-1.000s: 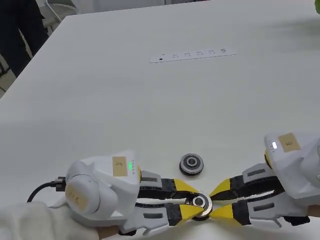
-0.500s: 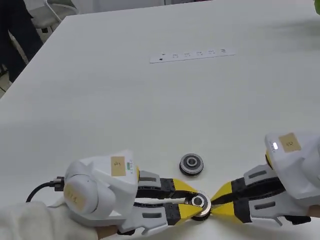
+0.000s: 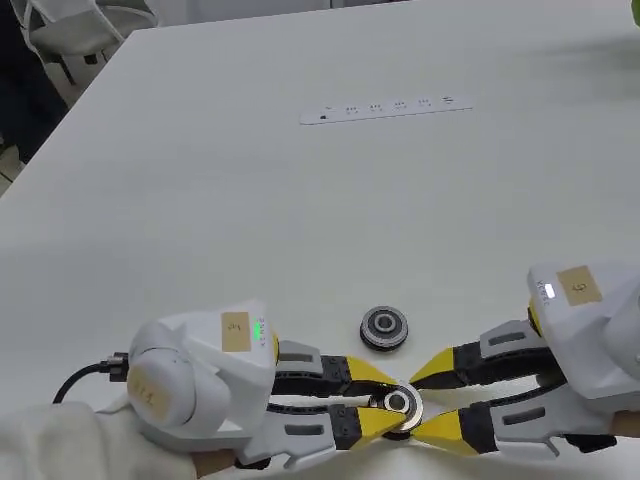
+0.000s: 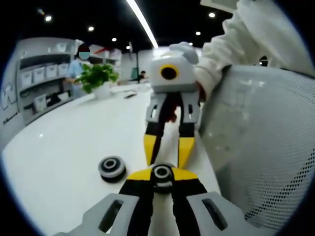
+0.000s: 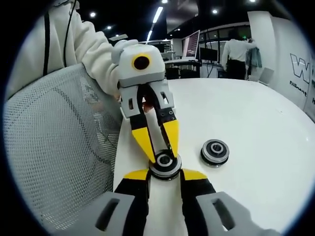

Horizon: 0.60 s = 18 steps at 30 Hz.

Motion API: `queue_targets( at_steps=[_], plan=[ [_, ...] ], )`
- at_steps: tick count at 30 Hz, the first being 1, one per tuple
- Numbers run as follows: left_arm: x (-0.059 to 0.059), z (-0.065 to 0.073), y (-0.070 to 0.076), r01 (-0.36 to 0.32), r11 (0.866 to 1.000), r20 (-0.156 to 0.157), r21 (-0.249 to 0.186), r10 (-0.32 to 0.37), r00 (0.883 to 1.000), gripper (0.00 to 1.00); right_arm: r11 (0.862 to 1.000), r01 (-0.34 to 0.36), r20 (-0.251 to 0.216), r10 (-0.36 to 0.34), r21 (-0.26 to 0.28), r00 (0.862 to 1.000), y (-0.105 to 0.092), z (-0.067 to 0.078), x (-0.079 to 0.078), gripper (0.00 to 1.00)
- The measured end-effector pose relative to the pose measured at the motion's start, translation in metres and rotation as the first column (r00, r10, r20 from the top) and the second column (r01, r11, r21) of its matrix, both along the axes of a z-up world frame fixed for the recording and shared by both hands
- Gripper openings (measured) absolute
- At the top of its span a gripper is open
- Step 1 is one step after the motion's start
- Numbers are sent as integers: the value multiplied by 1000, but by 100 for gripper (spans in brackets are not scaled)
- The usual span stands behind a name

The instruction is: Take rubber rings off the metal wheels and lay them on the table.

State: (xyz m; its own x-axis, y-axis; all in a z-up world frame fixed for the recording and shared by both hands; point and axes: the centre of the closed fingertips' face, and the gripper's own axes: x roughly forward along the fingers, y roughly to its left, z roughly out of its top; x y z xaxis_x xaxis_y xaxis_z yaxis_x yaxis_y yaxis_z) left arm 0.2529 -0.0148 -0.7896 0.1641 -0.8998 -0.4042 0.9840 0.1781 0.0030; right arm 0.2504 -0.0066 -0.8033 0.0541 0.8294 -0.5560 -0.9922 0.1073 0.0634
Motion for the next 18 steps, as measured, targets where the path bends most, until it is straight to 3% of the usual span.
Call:
queue_targets(
  at_steps=[6, 7, 8, 11, 18],
  plan=[
    [-1, 1, -2, -2, 1000, -4, -3, 2, 1000, 14, 1000, -7, 6, 7, -22, 1000, -5, -2, 0, 17],
    [-1, 1, -1, -1, 1000, -3, -3, 1, 1000, 14, 1000, -5, -4, 4, -19, 1000, -6, -2, 0, 15],
    [-1, 1, -1, 0, 1000, -1, -2, 0, 1000, 14, 1000, 11, -43, -12, -26, 999, -9, -5, -1, 13],
    [-2, 1, -2, -1, 1000, -1, -2, 1, 1000, 14, 999, -5, -12, 5, -33, 1000, -8, -4, -1, 12],
    [-1, 2, -2, -5, 1000, -3, -2, 5, 1000, 14, 999, 30, -44, -31, -39, 999, -11, -4, 1, 5]
  ],
)
